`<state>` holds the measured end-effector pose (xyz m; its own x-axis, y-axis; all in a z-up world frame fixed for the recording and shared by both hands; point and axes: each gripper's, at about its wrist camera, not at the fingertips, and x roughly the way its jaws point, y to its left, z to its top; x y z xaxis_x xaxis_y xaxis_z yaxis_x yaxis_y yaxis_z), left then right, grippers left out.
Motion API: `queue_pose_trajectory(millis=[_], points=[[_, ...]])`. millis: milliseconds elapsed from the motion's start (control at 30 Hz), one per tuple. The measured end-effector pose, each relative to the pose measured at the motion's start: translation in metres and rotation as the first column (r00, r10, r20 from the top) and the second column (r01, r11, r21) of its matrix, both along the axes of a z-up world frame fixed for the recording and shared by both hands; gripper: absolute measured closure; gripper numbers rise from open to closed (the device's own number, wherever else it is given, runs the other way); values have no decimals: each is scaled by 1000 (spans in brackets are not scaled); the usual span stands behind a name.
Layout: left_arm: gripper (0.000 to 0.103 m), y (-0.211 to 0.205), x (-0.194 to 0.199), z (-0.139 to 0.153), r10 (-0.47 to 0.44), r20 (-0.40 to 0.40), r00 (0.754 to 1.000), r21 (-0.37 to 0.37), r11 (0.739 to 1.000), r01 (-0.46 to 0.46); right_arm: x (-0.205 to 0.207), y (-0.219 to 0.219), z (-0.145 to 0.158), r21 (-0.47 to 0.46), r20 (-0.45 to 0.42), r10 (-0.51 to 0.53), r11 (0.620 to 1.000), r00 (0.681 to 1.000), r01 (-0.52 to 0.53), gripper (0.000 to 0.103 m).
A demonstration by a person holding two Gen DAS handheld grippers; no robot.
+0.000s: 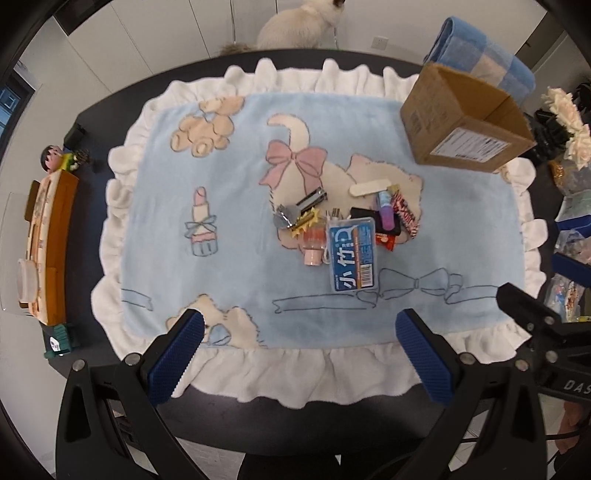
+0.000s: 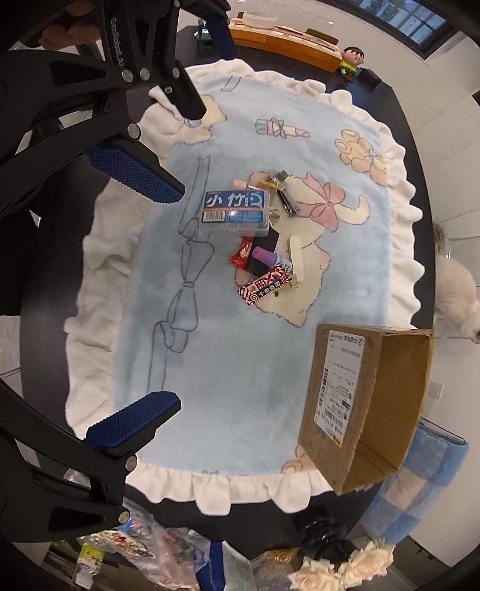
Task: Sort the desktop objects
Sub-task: 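Grasp the blue toothpick box with the left tool while the right tool grasps the red candy bar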
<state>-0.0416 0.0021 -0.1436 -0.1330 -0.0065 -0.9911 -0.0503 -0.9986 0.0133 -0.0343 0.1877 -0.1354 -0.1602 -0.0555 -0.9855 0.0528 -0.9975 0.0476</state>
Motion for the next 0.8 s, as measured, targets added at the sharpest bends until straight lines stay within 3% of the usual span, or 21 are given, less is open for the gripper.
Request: queue_pose_trajectory(millis=[267,500,567,633,800], points=[[0,15,-16,-67,25,39,999,31,999,-27,-20,20,-47,14,15,29,999,999,-30,0],[0,24,-28,-105,41,40,998,38,998,-43,-38,26,-80,-21,29,58,998,998,-57,0],[0,27,-30,-113,40,38,998,35,999,-42,-43,24,-93,-28,35,80,996,996,-80,4],[0,31,-31,-122,39,39,998,28,999,-40,-50,22,-107,-33,51,126,992,991,-124,20],[0,35,-30,-135,64,51,997,35,997,-66,-65,23,-126,-110,51,171,980,984,-164,20]])
